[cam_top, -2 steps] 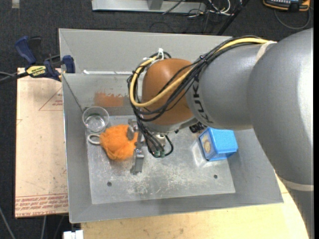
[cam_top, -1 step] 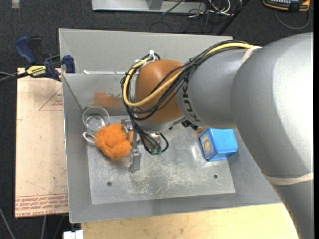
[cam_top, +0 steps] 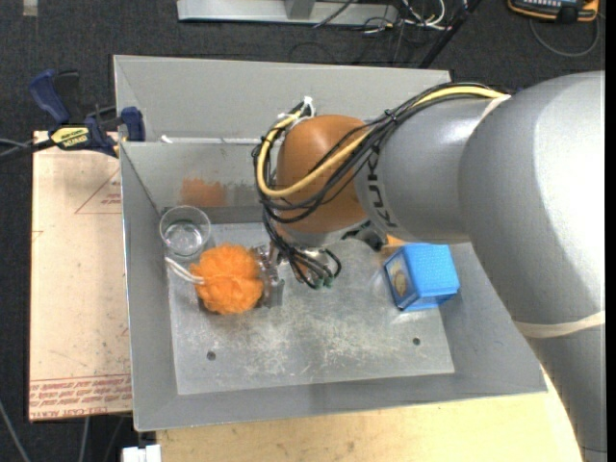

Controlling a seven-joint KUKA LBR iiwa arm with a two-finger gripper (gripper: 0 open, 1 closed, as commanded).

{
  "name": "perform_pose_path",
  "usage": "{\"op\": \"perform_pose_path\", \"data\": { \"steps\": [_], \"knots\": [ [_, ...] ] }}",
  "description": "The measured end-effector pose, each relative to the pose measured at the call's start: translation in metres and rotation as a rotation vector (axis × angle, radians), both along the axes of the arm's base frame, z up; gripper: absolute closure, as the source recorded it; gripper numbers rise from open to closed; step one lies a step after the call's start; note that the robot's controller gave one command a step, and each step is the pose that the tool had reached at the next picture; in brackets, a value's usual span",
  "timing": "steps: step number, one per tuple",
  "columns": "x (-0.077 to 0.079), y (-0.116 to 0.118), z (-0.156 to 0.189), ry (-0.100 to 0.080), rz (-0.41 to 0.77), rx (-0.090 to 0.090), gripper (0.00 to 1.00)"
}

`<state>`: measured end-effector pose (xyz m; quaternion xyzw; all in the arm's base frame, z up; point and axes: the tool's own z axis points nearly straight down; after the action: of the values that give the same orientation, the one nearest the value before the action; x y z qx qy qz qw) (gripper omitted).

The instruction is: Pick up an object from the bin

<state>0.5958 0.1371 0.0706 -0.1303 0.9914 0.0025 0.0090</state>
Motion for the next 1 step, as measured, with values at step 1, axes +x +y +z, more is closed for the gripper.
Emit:
{"op": "perform_pose_path", "data": {
  "steps": [1],
  "knots": [
    [0.0000, 0.0000, 0.0000, 0.000, 0.000, 0.000, 1.00]
  ]
}}
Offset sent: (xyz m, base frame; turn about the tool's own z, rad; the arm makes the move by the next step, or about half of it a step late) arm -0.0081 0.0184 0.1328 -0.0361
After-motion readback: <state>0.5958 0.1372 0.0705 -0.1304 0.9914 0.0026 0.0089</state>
